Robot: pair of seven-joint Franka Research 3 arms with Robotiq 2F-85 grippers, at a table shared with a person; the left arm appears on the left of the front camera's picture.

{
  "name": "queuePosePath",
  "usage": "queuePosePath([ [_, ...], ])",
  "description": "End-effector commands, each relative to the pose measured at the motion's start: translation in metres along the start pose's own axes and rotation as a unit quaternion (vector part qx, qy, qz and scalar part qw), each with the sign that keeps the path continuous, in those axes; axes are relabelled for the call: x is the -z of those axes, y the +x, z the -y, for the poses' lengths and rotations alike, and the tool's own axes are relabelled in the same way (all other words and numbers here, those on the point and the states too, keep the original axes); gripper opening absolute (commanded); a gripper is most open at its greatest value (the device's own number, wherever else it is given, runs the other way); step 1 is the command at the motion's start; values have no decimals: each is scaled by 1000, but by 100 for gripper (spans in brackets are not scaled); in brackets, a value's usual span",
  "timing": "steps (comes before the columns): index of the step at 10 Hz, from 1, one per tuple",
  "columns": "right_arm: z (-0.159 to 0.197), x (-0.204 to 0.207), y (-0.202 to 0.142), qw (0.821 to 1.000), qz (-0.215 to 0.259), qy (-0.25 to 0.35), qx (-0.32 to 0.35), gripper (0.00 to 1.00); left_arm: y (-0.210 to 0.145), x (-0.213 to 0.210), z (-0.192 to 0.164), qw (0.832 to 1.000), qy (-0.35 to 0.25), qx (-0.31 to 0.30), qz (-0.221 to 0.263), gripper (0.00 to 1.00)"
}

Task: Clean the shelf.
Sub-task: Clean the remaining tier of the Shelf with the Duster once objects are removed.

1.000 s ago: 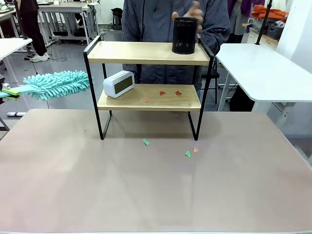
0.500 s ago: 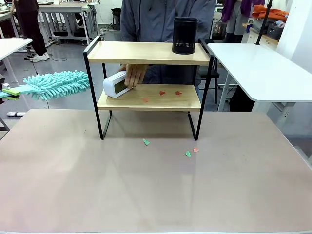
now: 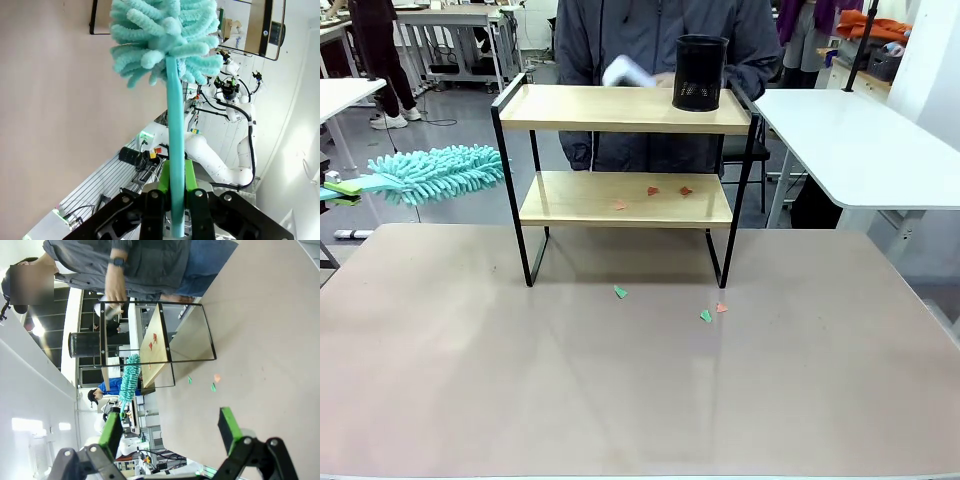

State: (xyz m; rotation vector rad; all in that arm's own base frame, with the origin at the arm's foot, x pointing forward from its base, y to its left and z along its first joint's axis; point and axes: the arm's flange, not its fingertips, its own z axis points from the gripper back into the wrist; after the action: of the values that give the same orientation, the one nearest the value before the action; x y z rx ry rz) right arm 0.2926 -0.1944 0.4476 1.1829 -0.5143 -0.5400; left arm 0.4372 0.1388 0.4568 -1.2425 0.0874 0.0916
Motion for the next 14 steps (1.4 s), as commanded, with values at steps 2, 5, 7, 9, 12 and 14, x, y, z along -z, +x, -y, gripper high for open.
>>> queuePosePath([
  [2, 0, 2, 2, 1000, 7, 16, -12, 100, -4, 3, 2, 1000, 3, 1, 3, 12],
  [5, 0, 2, 2, 1000, 7, 16, -12, 100, -4, 3, 2, 1000, 3, 1, 3, 12],
  [7, 0, 2, 2, 1000, 7, 16, -12, 100, -26, -8, 13, 999, -5, 42, -11, 12],
  [9, 0, 2, 2, 1000, 7, 16, -12, 100, -101, -25, 29, 994, -31, 109, -6, 12],
  [12, 0, 2, 2, 1000, 7, 16, -12, 100, -218, -38, 23, 982, -35, 179, 52, 12],
  [14, 0, 2, 2, 1000, 7, 16, -12, 100, -270, -34, 20, 966, -56, 250, 37, 12],
])
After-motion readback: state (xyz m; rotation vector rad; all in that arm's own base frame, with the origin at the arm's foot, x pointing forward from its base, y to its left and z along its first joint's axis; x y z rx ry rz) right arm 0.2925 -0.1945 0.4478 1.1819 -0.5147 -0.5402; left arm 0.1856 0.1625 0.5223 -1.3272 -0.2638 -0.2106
